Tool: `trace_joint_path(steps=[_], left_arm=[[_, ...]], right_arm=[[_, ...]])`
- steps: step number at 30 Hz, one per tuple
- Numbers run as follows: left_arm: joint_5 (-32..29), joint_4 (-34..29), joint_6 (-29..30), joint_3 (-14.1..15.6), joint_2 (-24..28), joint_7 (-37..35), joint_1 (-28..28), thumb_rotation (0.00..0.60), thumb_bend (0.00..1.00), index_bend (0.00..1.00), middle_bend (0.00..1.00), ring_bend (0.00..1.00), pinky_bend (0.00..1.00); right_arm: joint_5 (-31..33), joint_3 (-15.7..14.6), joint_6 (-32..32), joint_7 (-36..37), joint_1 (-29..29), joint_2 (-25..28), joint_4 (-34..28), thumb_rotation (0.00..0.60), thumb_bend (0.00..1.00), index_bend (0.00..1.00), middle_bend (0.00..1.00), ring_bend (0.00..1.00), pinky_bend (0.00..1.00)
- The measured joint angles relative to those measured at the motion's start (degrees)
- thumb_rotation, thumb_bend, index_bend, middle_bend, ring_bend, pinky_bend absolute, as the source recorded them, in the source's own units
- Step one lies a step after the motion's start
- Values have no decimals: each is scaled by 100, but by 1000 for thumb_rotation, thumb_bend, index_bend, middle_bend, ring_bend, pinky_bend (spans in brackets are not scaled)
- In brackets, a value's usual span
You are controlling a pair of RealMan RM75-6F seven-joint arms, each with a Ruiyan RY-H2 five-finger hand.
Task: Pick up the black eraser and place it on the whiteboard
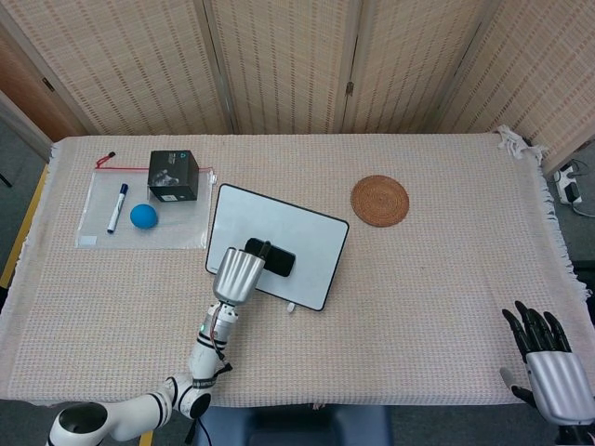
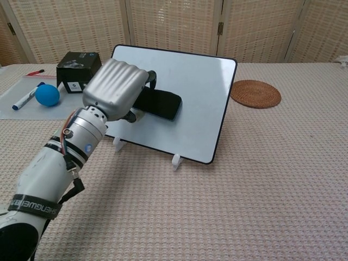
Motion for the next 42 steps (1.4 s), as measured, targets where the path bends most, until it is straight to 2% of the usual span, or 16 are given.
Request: trace_joint_path(steps=[13, 19, 25, 30, 31, 32, 34, 36, 38, 39, 42], left_arm=[[-233, -581, -218, 33, 201, 517, 101, 600, 201, 336, 1000, 1000, 1000], [-311, -1013, -222, 66, 336, 792, 188, 600, 193, 280, 1000, 1000, 1000], [-288, -1800, 59, 141, 673, 976, 433, 600, 189, 224, 1000, 1000, 1000], [-187, -2792, 374, 308, 1263, 1050, 768, 600, 184, 188, 1000, 1000, 1000], [-172, -2976, 439, 350, 1388, 1045, 847, 600, 182, 178, 1000, 981, 1000], [-160, -3245, 553, 425, 1582, 1034, 987, 600, 179, 165, 977, 919, 1000], [-137, -3713, 737, 583, 1939, 1005, 1240, 600, 177, 142, 828, 737, 922], [-95, -4292, 962, 823, 2446, 906, 1580, 600, 178, 120, 558, 499, 665], [-45, -4756, 1174, 1115, 2990, 656, 1950, 600, 178, 97, 274, 233, 333], [-14, -4887, 1249, 1240, 3210, 499, 2089, 600, 178, 84, 178, 137, 212], [187, -5075, 1524, 1641, 3736, -192, 2498, 600, 179, 62, 84, 28, 54]], right_arm=[[-50, -15, 56, -18, -29, -16, 13, 600, 311, 0, 0, 0, 0], [-55, -17, 57, -21, -32, -16, 21, 600, 312, 0, 0, 0, 0], [-80, -29, 28, -64, -21, -26, 28, 600, 311, 0, 0, 0, 0], [-143, -51, 34, -112, -23, -44, 36, 600, 310, 0, 0, 0, 0], [-160, -58, 33, -131, -22, -51, 39, 600, 311, 0, 0, 0, 0], [-189, -70, 23, -173, -20, -67, 43, 600, 311, 0, 0, 0, 0], [-223, -86, 7, -254, -17, -100, 48, 600, 311, 0, 0, 0, 0], [-258, -103, -12, -343, -15, -144, 54, 600, 312, 0, 0, 0, 0], [-306, -119, -18, -425, -15, -184, 62, 600, 311, 0, 0, 0, 0], [-331, -126, -18, -459, -16, -202, 68, 600, 310, 0, 0, 0, 0], [-411, -151, -13, -512, -19, -251, 89, 600, 311, 0, 0, 0, 0]])
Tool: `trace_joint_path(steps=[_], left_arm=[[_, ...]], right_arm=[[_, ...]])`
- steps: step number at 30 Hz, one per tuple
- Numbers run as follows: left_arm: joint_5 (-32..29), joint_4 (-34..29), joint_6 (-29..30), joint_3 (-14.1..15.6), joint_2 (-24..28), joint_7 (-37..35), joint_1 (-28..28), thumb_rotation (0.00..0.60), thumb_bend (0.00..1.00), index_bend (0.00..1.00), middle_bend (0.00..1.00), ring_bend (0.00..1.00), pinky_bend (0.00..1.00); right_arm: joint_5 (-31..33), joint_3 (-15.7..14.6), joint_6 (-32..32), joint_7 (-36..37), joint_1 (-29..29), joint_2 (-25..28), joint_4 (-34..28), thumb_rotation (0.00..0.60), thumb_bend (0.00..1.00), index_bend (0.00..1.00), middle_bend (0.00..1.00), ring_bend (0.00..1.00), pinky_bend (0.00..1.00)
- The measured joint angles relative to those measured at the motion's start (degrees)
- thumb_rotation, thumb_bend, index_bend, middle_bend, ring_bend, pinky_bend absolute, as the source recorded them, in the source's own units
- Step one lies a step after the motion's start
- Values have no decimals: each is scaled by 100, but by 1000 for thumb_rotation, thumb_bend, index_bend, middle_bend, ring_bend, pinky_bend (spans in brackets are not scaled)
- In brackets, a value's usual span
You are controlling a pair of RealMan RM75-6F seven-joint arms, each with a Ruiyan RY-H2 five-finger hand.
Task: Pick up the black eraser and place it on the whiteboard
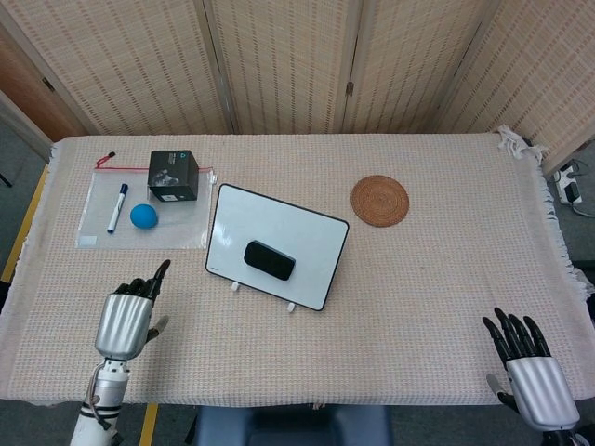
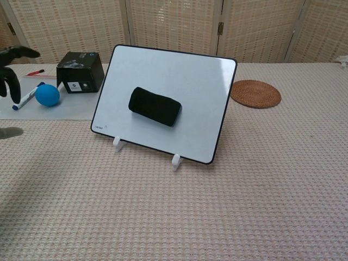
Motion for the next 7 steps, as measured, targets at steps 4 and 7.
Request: trace_joint_path(steps=[4, 7], left_arm=[[389, 234, 509, 529, 314, -1076, 644, 600, 178, 51, 50, 0, 0], [652, 710, 933, 841, 436, -1744, 1212, 600, 178, 47, 37, 0, 0]], right_arm=[[19, 7, -8, 102, 12, -3, 9, 600, 312, 0, 0, 0, 0], [41, 16, -4, 174, 18, 15, 6, 600, 311, 0, 0, 0, 0]])
